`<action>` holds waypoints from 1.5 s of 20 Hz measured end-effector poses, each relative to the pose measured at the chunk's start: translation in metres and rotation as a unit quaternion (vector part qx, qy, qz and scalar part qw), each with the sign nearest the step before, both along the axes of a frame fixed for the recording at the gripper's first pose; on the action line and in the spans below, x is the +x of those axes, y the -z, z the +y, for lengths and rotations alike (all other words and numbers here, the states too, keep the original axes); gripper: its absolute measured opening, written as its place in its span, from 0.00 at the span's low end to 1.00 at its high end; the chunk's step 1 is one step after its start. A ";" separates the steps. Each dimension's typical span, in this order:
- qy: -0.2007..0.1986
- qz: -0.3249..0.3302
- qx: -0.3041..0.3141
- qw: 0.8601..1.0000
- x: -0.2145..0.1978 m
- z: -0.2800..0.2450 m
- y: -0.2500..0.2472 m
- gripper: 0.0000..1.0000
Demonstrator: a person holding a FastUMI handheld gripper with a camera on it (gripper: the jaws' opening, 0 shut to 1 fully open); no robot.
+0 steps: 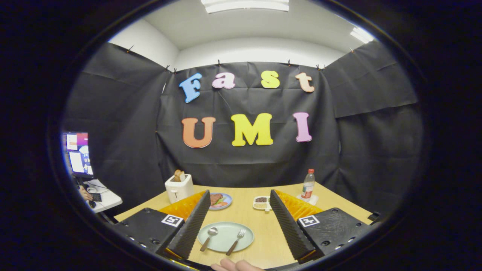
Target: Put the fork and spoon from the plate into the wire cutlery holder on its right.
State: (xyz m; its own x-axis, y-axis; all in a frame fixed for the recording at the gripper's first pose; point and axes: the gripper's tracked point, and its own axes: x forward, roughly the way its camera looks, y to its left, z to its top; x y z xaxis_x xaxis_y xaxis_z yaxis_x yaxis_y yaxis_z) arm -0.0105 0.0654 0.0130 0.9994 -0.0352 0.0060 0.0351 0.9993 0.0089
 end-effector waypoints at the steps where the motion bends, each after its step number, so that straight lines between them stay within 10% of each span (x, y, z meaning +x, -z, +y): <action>1: 0.003 0.002 0.001 1.000 0.000 -0.002 0.000 0.95; 16: 0.028 0.022 -0.004 0.999 0.010 -0.004 0.015 0.95; 30: 0.024 0.261 0.006 0.965 0.096 0.008 0.167 0.96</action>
